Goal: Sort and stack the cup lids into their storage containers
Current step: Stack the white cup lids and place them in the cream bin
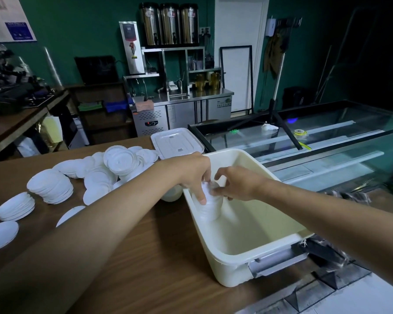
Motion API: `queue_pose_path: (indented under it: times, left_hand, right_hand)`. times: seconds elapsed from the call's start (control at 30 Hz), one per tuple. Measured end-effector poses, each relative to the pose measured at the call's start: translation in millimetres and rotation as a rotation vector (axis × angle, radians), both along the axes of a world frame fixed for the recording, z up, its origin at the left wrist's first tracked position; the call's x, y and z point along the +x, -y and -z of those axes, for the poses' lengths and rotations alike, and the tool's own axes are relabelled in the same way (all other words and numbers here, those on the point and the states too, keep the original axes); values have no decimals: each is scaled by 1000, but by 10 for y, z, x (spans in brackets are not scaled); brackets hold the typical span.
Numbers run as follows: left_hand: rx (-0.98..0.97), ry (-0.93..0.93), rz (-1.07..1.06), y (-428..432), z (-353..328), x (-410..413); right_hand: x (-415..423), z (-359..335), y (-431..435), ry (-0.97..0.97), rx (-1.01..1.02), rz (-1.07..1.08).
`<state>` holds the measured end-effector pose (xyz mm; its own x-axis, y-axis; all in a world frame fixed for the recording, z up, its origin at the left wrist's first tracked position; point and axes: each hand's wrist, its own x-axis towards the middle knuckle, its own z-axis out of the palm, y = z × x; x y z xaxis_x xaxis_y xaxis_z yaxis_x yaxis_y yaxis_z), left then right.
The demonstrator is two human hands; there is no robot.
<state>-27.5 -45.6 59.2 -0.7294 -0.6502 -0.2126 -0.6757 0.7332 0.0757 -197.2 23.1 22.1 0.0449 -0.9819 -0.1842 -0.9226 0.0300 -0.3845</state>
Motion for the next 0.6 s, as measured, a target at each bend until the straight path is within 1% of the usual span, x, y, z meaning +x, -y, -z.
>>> queue_pose_path:
  times: [0.07,0.2,0.43,0.6]
  left_hand:
    - [-4,5,-22,12,-3,-7]
    - [11,-35,-68,68,12,0]
    - [1,53,-69,115,116,-71]
    - [26,64,-69,145,151,-122]
  right_hand:
    - [23,-26,-6,-23,-36,-25]
    - [14,-56,-16,-17,-19,-48]
    - [39,3,52,-37,-10,-57]
    - [41,21,47,-30,10,-59]
